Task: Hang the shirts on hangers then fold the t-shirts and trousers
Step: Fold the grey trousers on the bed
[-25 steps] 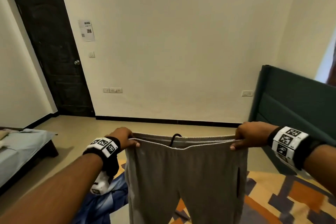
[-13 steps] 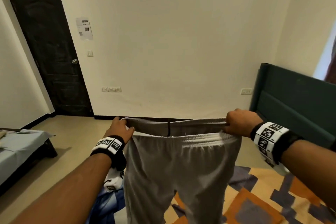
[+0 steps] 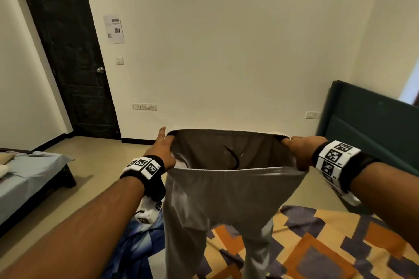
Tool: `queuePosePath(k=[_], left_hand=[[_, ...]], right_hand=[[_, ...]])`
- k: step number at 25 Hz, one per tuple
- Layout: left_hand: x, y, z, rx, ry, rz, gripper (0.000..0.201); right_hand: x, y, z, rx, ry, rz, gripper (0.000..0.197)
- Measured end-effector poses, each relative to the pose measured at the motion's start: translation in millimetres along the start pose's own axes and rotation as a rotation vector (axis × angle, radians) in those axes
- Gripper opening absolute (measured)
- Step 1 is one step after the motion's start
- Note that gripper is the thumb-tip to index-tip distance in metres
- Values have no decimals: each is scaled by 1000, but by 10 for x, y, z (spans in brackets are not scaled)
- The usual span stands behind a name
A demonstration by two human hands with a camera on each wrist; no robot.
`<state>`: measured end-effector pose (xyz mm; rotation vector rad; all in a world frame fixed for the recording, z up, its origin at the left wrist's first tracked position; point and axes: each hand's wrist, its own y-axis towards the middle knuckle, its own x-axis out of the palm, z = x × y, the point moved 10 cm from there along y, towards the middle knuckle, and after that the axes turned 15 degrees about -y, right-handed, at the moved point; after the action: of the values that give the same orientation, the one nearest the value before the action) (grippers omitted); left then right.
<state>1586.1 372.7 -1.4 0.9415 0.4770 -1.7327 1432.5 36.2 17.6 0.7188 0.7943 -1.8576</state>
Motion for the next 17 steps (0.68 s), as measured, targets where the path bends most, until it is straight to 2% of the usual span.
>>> queuePosePath(k=[2, 4, 6, 8, 9, 11, 12, 13, 15, 16, 17], left_hand=[[-83, -39, 53, 36, -58, 20, 54], [-160, -82, 6, 22, -1, -14, 43], [-152, -116, -136, 24, 121, -156, 52], [-164, -165, -309, 20, 129, -278, 41], [-194, -178, -400, 17, 76, -308, 36], [-327, -156, -552, 26, -76, -255, 30], [-446, -149, -581, 43, -189, -180, 24], [-563, -154, -605, 52, -305, -108, 18], [-721, -116, -684, 59, -459, -27, 13], [-765, -82, -715, 55, -488, -18, 14], [-838, -72, -735, 61, -491, -4, 17]], right_hand=[[-20, 12, -69, -71, -26, -18, 93], [-38, 27, -117, -139, -30, -8, 81], [-29, 40, -129, -192, 39, -33, 54], [9, 35, -98, -211, 145, -86, 37], [7, 22, -100, -229, 220, -86, 35], [-66, -40, -143, -273, 389, -78, 35], [-114, -68, -142, -257, 467, -65, 26], [-148, -86, -178, -247, 552, -57, 6], [-182, -62, -279, -269, 604, -39, 51], [-205, -64, -326, -275, 604, -37, 67], [-305, -82, -377, -292, 598, 14, 70]])
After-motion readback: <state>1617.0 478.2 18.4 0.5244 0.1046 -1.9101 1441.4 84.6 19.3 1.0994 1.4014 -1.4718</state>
